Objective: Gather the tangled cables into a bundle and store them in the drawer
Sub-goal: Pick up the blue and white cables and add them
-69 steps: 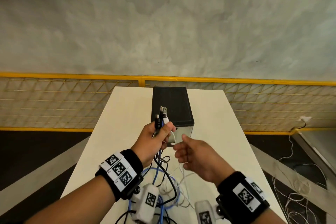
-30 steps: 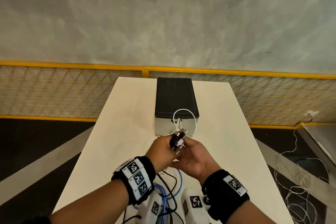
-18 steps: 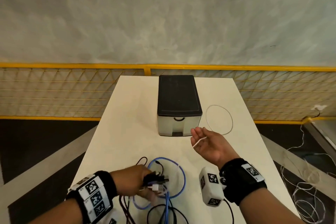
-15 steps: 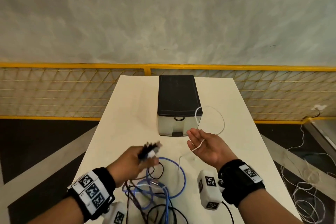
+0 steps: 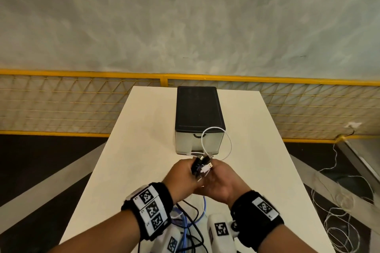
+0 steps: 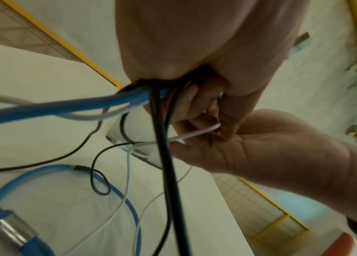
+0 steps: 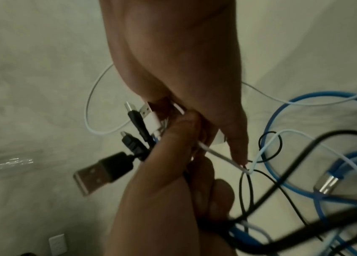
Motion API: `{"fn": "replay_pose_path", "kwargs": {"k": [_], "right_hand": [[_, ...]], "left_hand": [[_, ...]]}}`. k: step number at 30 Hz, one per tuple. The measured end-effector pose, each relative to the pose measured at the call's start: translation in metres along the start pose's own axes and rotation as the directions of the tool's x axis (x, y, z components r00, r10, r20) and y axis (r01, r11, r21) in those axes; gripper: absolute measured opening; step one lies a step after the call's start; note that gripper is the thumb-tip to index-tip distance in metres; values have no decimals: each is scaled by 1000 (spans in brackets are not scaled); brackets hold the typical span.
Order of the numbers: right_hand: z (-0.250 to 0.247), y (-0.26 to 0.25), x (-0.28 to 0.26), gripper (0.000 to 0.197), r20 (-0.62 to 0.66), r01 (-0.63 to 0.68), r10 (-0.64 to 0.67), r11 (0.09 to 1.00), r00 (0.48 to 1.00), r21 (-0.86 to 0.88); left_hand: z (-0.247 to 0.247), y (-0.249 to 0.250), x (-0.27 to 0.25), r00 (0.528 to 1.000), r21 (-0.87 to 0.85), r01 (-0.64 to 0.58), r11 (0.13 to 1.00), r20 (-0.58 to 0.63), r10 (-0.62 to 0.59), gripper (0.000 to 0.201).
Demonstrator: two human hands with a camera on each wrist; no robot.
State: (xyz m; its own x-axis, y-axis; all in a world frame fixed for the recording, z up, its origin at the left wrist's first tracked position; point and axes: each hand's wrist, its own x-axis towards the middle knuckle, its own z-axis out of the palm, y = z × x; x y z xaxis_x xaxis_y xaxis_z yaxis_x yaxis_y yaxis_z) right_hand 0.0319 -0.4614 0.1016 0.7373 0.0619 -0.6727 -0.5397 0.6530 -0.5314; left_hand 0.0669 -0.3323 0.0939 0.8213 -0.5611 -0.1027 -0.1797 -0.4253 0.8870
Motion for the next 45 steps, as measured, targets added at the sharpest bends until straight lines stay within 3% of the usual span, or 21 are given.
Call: {"fn": "replay_pose_path", "kwargs": {"k": [4, 7, 10, 12, 14, 17, 19, 22, 25, 27, 28, 31, 33, 34, 35, 38, 40, 43, 44, 45], "right_hand": [[-14, -12, 5, 17, -80, 4, 4, 994, 997, 108], [-31, -24, 14, 22, -157, 36, -8, 984, 988, 173], [-41, -33, 15, 21, -157, 56, -30, 985, 987, 165], [-44, -40, 14, 19, -180, 77, -45, 982, 983, 174], [-46, -43, 13, 15, -203, 80, -58, 991, 978, 103], [-52, -36, 14, 6, -213, 54, -68, 996, 975, -72], [-55, -28, 14, 10, -215, 45, -78, 987, 973, -157], [-56, -17, 13, 14, -231, 80, -165, 938, 959, -337], [-55, -5, 13, 14, -169, 207, -377, 770, 911, -604], [-58, 4, 16, 15, -88, 224, -474, 561, 876, -797], [-61, 8, 18, 11, -58, 179, -470, 444, 881, -878], [-79, 17, 26, 8, -93, -62, -285, 116, 954, -991], [-95, 17, 28, 30, -122, -139, -237, -58, 964, -989], [-100, 14, 26, 34, -146, -165, -259, -55, 955, -985], [-108, 12, 26, 33, -175, -180, -288, 9, 942, -984], [-129, 4, 22, 20, -283, -172, -380, 300, 881, -938], [-141, -4, 20, 17, -325, -83, -514, 438, 794, -895], [-159, -21, 16, 17, -437, 97, -682, 595, 587, -798], [-162, -28, 12, 22, -493, 148, -671, 662, 554, -735], [-168, -33, 9, 25, -544, 151, -621, 725, 564, -672]], "left_hand": [[-18, -5, -16, 975, -69, 63, 996, 217, -47, 20], [-42, -15, -37, 917, -70, 114, 991, 392, -78, 20], [-61, -28, -55, 817, 122, 85, 989, 559, -140, 11], [-69, -37, -64, 761, 270, 72, 960, 607, -228, 13], [-75, -46, -71, 764, 306, 119, 945, 580, -284, 10], [-77, -48, -71, 797, 287, 134, 948, 537, -275, 9], [-72, -41, -69, 821, 267, 115, 957, 516, -243, 20], [-65, -33, -60, 901, 141, 145, 979, 391, -190, 25], [-65, -29, -52, 946, -176, 274, 946, 226, -232, 35], [-67, -26, -48, 951, -266, 301, 916, 155, -268, 31], [-67, -23, -46, 954, -255, 295, 921, 128, -271, 31], [-72, -19, -41, 953, -248, 304, 920, 83, -292, 33], [-75, -20, -40, 949, -228, 317, 921, 73, -308, 33], [-76, -21, -39, 947, -217, 323, 921, 72, -315, 33], [-76, -22, -39, 944, -214, 329, 920, 69, -322, 33], [-75, -23, -41, 945, -202, 327, 923, 61, -321, 33], [-73, -22, -41, 947, -217, 320, 922, 59, -315, 34], [-71, -21, -41, 943, -258, 331, 908, 62, -326, 37], [-70, -21, -41, 943, -267, 331, 905, 63, -326, 36], [-70, -21, -40, 944, -270, 328, 905, 65, -323, 36]]}}
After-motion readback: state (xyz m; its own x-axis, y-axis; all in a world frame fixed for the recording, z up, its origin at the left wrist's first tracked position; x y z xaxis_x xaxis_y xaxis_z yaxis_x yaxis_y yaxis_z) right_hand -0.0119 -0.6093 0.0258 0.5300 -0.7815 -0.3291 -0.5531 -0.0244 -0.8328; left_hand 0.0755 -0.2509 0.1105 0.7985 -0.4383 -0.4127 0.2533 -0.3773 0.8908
